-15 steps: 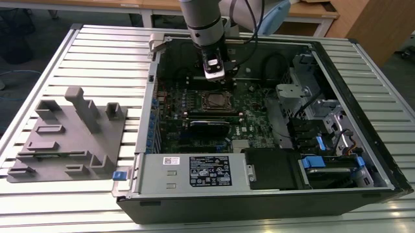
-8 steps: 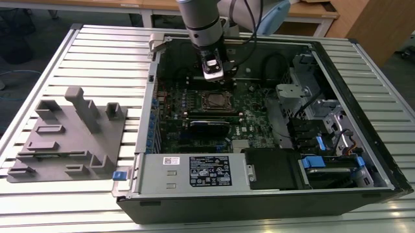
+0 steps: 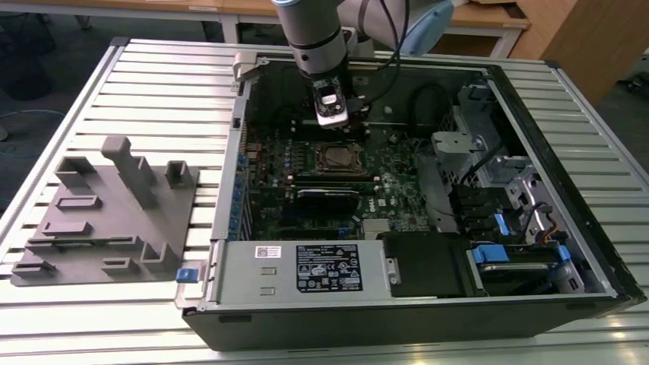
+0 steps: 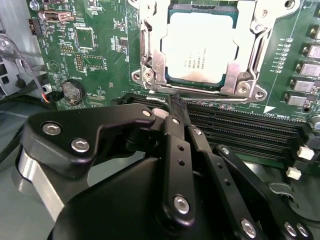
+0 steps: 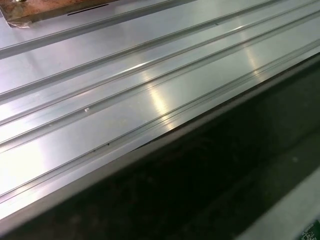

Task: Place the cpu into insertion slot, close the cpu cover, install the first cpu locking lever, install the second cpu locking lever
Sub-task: 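Install the first cpu locking lever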

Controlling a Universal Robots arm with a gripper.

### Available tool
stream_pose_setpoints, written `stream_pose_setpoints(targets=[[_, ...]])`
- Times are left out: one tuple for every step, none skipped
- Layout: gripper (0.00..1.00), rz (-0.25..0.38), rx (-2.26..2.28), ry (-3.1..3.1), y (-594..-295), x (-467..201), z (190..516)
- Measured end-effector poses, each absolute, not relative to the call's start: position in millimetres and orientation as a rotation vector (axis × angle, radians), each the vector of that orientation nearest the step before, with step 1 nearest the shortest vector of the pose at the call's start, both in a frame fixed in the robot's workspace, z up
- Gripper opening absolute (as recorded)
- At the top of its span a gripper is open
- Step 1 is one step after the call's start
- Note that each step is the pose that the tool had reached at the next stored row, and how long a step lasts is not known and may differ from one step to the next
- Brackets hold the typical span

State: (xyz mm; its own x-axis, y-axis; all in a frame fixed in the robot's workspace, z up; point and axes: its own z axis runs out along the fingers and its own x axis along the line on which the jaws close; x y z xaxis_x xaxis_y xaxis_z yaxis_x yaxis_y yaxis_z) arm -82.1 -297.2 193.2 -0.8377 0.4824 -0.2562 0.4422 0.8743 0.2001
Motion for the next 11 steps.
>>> stream_pose_setpoints(targets=[[0.11,0.191,0.694,2.746,-297.2,-82.2,193.1],[0.11,0.191,0.694,2.746,-297.3,-82.3,193.1],[0.11,0.191,0.694,2.746,-297.4,-82.5,193.1],[0.11,0.191,0.694,2.746,-297.5,-82.6,193.1],[0.11,0.19,0.694,2.746,-297.6,-82.7,193.1],[0.11,0.188,0.694,2.746,-297.7,-82.8,193.1],[0.11,0.187,0.693,2.746,-297.9,-83.0,193.1],[0.11,0.186,0.693,2.746,-298.0,-83.1,193.1],[0.11,0.185,0.693,2.745,-298.2,-83.2,193.1],[0.11,0.185,0.693,2.745,-298.3,-83.3,193.0],[0.11,0.184,0.693,2.746,-298.3,-83.4,192.9]])
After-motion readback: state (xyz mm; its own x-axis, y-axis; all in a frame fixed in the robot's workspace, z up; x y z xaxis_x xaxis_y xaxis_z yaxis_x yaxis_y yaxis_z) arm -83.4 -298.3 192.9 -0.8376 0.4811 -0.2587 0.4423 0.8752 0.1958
